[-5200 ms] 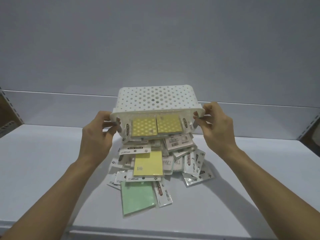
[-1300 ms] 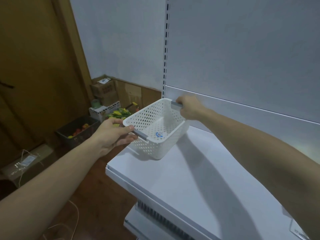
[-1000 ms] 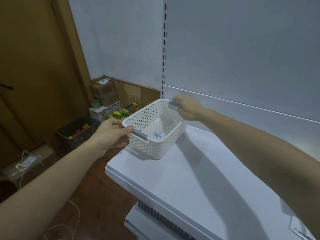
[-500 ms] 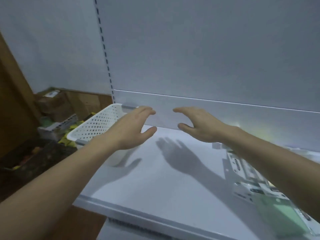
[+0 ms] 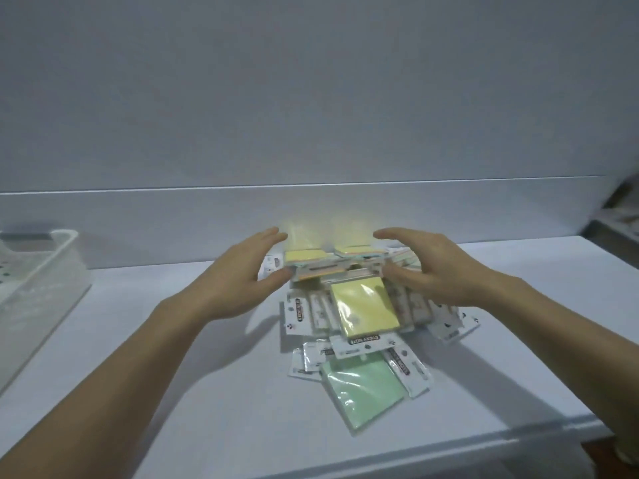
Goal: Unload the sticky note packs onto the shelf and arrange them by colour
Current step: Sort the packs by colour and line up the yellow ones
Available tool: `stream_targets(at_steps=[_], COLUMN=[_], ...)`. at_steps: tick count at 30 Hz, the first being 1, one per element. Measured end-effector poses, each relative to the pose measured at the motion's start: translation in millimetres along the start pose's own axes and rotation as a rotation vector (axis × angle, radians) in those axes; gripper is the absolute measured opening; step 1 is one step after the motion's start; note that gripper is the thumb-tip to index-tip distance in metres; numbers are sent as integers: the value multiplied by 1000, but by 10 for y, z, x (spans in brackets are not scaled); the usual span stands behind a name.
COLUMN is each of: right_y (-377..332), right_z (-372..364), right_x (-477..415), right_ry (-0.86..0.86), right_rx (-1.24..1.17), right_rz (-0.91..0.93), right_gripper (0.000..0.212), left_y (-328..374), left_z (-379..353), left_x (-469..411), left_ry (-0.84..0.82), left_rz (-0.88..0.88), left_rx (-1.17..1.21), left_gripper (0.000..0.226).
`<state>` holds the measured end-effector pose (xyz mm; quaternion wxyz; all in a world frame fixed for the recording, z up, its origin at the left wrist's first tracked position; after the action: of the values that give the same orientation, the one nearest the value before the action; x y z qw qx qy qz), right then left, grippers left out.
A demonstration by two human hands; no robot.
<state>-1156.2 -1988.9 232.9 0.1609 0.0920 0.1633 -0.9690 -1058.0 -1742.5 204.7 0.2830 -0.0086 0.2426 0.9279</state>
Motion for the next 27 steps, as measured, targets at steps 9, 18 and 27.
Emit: stream_targets(at_steps=[9,18,27], right_y=[315,-39,-89], right_z=[-200,-349,-464], right_x=[-253,-207,-64], right_ry=[49,74,-71], right_rx=[-279,-132,-4], right_rz=[51,285,266], right_gripper=[31,34,88], left_y=[186,-242,-73], left_z=[-236,-395,-645], left_x=[-149,-153,-317], left_ry=[109,201,75], left_rz=[142,318,114], left_rx=[422,297,111], left_gripper=[38,59,53])
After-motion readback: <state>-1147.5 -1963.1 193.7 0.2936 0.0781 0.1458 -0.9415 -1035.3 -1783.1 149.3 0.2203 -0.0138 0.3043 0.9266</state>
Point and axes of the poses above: each hand's wrist, its own x-axis away from the middle knuckle, its own z-axis out of the back of the hand, y = z × x, the point moved 9 cm from there along -x, towards the middle knuckle, and after that the axes turned 11 degrees about z, right-handed, at the moved point
